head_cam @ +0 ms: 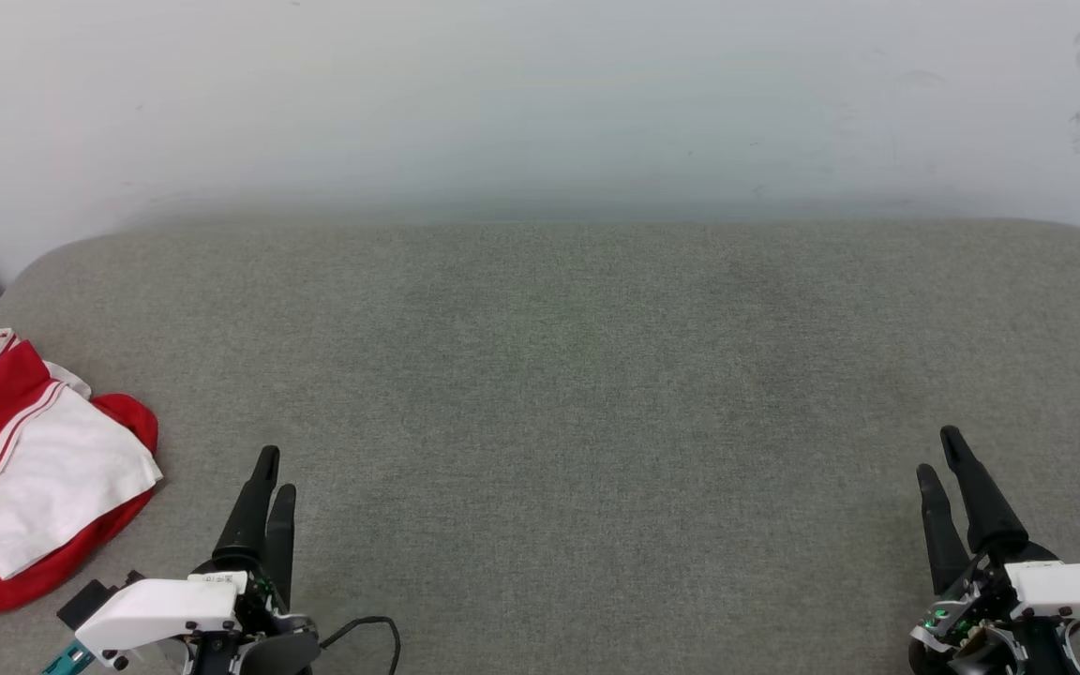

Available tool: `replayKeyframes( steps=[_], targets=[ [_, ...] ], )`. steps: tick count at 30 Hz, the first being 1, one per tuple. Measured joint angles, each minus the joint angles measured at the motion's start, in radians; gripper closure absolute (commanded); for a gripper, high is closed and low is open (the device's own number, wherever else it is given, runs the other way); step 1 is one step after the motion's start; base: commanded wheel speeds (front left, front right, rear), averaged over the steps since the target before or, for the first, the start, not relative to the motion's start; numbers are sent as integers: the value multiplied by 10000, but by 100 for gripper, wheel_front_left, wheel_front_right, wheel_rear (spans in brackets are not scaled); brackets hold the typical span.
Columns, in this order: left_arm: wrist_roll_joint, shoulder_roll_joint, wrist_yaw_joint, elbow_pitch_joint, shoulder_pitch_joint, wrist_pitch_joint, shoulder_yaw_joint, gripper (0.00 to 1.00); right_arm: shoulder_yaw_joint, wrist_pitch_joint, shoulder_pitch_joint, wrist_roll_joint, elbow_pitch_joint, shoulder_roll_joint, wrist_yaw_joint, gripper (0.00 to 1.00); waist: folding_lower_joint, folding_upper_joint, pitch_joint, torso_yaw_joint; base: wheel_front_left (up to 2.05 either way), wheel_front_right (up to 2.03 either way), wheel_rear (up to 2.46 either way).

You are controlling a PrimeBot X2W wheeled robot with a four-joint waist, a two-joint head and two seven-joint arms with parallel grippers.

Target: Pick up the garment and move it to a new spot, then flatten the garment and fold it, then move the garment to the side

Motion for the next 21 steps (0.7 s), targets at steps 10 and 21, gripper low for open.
replayKeyframes(
  steps=[10, 21],
  targets=[
    [336, -2, 0, -500, -5, -495, -529, 0, 263, -472, 7, -259, -376, 0, 0, 0, 0, 0, -8, 0, 0, 0, 0],
    [1559, 0, 0, -1070, -6, -972, -846, 0, 564, -995, 101, -1360, -759, -111, 0, 0, 0, 0, -31, 32, 0, 0, 0]
  ],
)
